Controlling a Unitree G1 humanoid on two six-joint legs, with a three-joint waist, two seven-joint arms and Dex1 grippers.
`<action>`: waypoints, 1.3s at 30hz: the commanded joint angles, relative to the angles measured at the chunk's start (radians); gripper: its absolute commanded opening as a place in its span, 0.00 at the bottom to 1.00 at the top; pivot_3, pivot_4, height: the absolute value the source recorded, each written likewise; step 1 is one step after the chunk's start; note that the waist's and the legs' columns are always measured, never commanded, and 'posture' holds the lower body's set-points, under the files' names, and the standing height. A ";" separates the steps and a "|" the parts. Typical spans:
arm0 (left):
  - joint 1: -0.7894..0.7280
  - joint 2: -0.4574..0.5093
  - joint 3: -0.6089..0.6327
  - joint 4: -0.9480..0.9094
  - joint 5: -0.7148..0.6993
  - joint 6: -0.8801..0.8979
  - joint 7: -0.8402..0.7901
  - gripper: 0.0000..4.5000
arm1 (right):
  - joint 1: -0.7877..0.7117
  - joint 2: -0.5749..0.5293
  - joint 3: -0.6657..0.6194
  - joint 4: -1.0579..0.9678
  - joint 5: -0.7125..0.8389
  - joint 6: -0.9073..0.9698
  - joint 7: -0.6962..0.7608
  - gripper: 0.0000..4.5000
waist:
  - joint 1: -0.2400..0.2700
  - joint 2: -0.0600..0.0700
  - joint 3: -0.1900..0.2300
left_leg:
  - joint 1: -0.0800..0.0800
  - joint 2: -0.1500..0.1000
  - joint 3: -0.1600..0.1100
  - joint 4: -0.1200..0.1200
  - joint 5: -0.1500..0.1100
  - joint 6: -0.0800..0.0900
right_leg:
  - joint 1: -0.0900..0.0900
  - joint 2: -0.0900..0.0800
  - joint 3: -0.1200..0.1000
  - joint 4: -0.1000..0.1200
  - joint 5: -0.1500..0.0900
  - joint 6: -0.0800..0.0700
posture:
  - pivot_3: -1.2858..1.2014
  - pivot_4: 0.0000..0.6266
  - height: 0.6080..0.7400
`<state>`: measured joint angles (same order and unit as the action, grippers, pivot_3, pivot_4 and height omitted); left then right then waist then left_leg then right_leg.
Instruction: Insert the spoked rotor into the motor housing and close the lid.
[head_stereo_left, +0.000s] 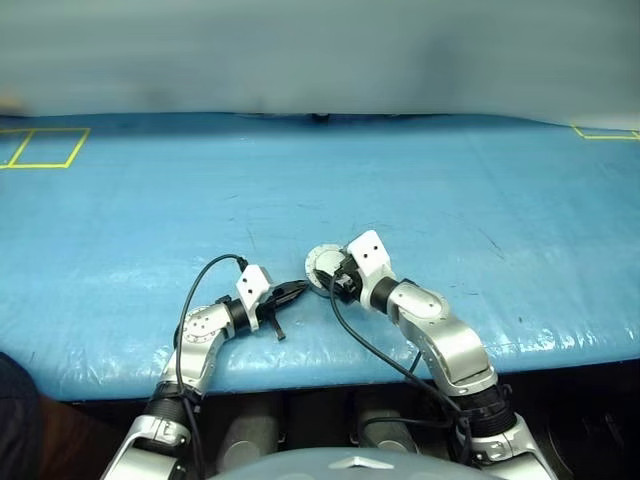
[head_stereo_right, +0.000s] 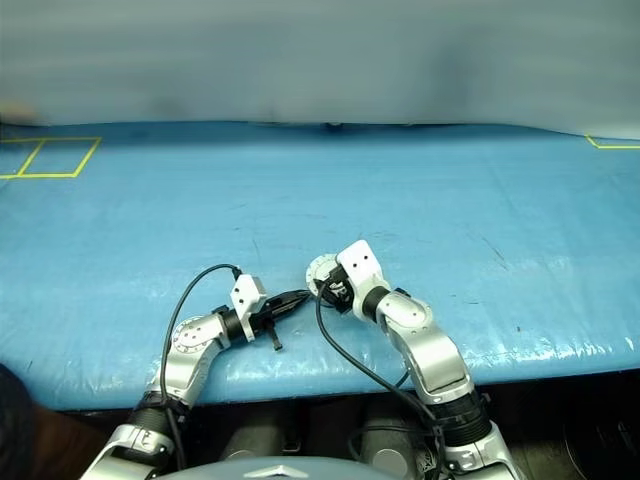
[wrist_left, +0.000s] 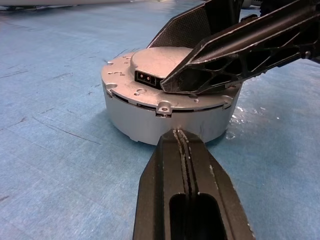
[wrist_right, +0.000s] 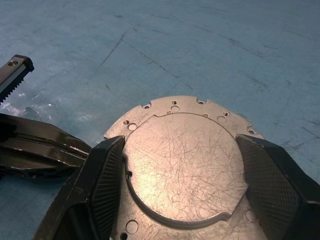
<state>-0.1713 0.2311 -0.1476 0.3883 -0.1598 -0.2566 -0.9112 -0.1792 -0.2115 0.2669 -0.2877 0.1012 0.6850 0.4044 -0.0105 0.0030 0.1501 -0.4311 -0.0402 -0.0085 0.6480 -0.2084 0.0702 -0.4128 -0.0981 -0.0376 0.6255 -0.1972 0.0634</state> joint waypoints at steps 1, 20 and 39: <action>-0.004 -0.011 -0.013 0.019 0.005 0.000 0.008 0.00 | 0.026 0.003 0.055 0.002 0.026 0.037 0.039 0.70 | 0.000 0.000 0.000 | 0.000 0.000 0.000 0.000 0.000 0.000 | 0.000 0.000 0.000 0.000 0.000 0.000 | 0.52 0.24 1.00; 0.036 0.017 0.066 -0.106 -0.134 0.052 -0.025 0.00 | 0.012 -0.020 0.066 0.079 -0.033 0.084 0.005 0.70 | -0.006 -0.002 -0.004 | 0.000 0.000 -0.001 -0.001 0.000 -0.001 | 0.000 -0.001 0.001 -0.001 -0.001 -0.001 | 0.52 0.24 1.00; -0.097 -0.026 -0.010 0.044 0.017 0.107 0.090 0.00 | 0.014 -0.015 0.047 0.077 -0.026 0.073 0.005 0.70 | 0.000 -0.005 -0.005 | 0.001 0.000 -0.001 -0.001 0.000 -0.001 | 0.001 0.000 -0.003 -0.001 -0.001 0.000 | 0.52 0.24 1.00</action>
<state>-0.2755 0.2001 -0.1344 0.4049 -0.1703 -0.1705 -0.8286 -0.1979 -0.2271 0.2953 -0.2725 0.0683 0.7051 0.4039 -0.0106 -0.0021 0.1449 -0.4301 -0.0398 -0.0098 0.6473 -0.2087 0.0689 -0.4117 -0.0982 -0.0402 0.6248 -0.1978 0.0632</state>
